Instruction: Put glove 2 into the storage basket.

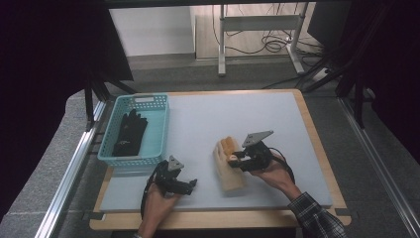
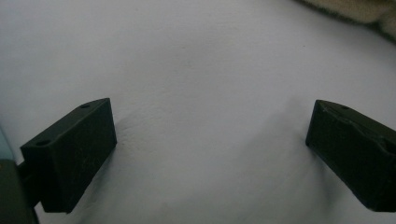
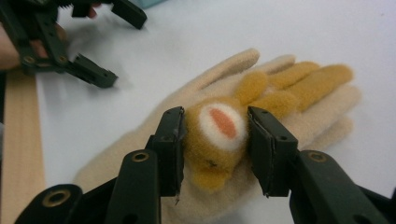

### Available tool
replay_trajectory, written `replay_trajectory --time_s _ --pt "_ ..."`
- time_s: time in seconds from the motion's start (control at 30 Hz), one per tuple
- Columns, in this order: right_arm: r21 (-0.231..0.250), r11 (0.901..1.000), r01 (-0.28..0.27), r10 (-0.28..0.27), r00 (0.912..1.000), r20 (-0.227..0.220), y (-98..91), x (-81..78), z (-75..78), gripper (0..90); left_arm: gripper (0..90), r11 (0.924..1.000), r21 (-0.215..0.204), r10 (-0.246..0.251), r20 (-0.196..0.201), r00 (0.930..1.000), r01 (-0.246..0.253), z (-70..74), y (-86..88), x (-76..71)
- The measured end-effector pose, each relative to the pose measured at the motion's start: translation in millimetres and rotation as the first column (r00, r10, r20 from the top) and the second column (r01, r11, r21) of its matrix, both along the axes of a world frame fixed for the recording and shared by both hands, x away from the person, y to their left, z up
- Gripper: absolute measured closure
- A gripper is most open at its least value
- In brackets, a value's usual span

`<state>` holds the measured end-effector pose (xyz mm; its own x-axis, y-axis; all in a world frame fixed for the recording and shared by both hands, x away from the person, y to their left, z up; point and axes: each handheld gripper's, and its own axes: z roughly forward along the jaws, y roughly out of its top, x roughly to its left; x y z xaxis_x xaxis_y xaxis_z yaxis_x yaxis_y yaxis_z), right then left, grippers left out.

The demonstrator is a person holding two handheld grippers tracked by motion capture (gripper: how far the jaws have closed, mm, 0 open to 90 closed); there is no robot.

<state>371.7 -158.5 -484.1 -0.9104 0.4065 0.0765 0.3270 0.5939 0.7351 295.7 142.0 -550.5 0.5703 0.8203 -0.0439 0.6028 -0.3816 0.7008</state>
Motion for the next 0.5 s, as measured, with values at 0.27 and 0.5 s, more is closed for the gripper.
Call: replay_trajectory --time_s 0.27,0.5 --pt "0.006 0.9996 0.027 -0.027 0.9996 -0.002 -1.9 1.1 -2.8 44.6 1.9 1.0000 0.000 0.000 0.000 1.0000 0.000 0.0 0.0 0.0" --pt "0.027 0.9961 0.084 -0.084 0.9965 0.006 -25.4 -3.4 12.0 47.3 1.9 1.0000 -0.001 0.001 0.000 1.0000 -0.001 -0.1 -0.1 0.0"
